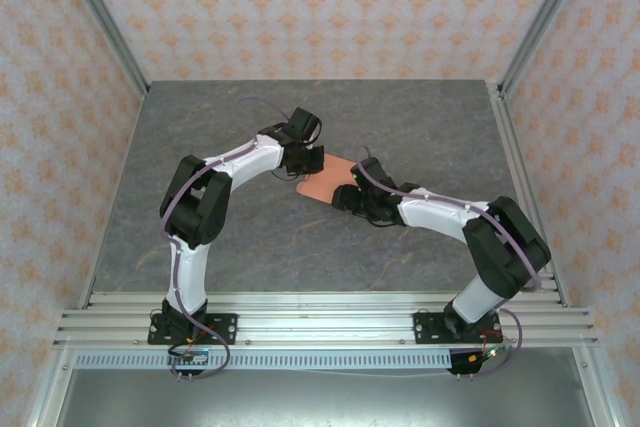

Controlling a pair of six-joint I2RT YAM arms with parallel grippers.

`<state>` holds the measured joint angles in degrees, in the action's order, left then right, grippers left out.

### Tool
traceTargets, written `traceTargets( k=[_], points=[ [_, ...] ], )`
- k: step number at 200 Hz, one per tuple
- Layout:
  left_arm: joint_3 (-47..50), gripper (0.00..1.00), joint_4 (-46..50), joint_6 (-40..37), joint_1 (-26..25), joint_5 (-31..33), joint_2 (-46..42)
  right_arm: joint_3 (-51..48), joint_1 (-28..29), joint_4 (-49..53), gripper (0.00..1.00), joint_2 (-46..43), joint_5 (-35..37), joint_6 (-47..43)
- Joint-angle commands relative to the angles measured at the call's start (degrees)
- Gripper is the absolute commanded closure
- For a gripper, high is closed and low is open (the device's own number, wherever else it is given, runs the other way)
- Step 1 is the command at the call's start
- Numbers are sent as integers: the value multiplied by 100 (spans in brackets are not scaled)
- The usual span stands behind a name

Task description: Fold the paper box

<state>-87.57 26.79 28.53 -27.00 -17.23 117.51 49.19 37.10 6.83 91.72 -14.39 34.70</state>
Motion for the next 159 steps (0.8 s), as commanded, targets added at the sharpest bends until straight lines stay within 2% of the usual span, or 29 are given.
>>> traceTargets(
  k=[1, 32, 68, 118, 159],
  points=[
    [108, 96, 241, 33, -46, 15, 105, 130, 24, -16, 34, 100, 60, 106],
    [100, 96, 224, 47, -58, 1, 115, 161, 51, -56, 35, 171, 50, 128],
    [76, 96, 233, 46, -57, 5, 131, 174, 65, -125, 42, 216, 1, 117],
    [82, 96, 236, 41, -63, 11, 123, 205, 78, -30, 42, 234, 180, 89],
    [82, 96, 256, 33, -68, 39, 125, 257, 78, 175, 53, 279, 695, -172]
  ],
)
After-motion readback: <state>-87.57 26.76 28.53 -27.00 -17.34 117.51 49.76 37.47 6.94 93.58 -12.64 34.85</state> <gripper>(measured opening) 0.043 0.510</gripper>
